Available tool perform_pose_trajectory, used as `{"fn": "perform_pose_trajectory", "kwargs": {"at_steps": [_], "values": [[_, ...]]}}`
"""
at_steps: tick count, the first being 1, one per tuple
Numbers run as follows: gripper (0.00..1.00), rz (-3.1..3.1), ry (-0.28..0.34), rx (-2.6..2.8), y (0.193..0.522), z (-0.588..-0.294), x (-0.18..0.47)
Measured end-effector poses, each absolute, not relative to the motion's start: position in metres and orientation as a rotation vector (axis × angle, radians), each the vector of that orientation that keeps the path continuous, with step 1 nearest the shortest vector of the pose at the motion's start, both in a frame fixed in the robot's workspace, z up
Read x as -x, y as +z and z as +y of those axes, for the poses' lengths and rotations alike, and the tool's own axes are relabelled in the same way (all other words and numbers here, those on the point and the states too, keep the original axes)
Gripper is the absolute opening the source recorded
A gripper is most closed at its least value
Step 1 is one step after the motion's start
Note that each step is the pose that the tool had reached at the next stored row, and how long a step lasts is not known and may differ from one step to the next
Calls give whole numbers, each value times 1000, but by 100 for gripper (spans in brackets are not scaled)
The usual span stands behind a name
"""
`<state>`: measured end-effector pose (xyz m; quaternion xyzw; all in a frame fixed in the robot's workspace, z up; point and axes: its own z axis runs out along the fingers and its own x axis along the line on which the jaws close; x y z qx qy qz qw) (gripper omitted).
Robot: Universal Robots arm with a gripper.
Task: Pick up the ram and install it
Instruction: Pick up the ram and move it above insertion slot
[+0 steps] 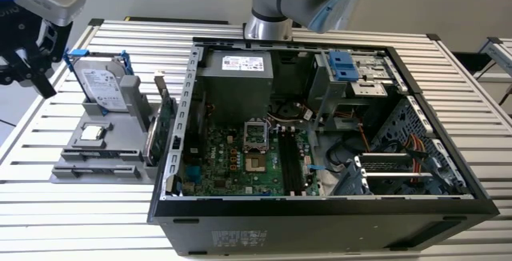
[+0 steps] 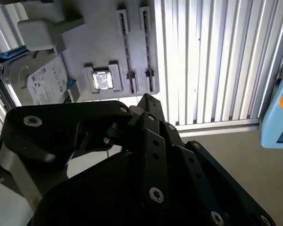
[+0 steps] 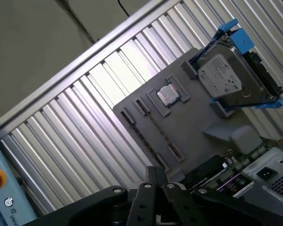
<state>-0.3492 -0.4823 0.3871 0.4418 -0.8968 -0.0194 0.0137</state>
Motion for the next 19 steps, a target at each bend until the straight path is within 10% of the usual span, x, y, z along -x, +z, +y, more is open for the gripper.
{"fn": "perform_pose_trajectory", "kwargs": {"at_steps": [19], "values": [[0,-2680,-57,-1580,387,-481,349]]}}
